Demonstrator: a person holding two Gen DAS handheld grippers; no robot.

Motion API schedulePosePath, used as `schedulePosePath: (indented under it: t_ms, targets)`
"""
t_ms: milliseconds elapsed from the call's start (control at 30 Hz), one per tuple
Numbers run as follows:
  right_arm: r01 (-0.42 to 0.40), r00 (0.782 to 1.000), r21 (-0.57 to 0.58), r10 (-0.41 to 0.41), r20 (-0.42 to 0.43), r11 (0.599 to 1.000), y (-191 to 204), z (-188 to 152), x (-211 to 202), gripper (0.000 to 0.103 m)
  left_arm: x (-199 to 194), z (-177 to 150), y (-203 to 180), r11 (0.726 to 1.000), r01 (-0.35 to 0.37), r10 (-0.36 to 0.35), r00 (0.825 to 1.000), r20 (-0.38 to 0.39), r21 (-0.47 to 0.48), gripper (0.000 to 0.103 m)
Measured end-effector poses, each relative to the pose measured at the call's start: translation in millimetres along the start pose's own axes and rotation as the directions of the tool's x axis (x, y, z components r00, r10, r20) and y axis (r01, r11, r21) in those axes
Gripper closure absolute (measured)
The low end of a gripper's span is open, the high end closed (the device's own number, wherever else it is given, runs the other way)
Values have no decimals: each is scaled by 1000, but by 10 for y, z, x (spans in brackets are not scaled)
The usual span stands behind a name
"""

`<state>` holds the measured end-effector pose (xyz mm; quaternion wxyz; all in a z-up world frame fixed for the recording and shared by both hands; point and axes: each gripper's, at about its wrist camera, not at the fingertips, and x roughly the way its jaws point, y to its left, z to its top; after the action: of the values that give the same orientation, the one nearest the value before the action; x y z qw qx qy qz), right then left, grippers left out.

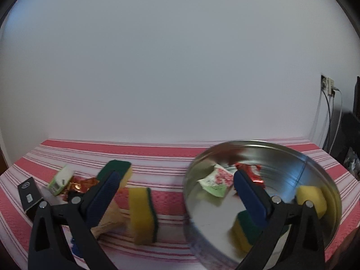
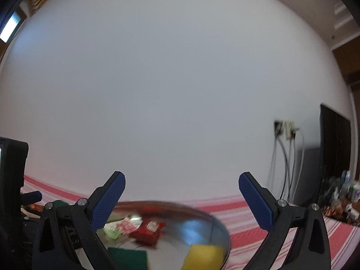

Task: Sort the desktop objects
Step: 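Withdraw both grippers from the tin bowl back toward the remaining items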

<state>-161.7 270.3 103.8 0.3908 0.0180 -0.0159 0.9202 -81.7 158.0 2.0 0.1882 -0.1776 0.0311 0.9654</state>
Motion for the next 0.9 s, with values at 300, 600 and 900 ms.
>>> schedulePosePath:
  t_ms: [300, 600, 900]
  targets:
    - [-111, 985, -55, 103, -135, 992, 66, -45, 165, 1, 5, -2, 183, 999, -17, 16, 999, -32, -34, 1]
    - [-115, 990, -3, 114, -88, 993, 69, -20, 85, 0, -37, -8, 91, 1000, -10, 10, 1000, 0, 20, 1]
    - [-238, 967, -40, 233, -108, 970, 326, 1, 1, 1, 37, 123, 470, 987, -155, 155, 988, 12, -40, 1]
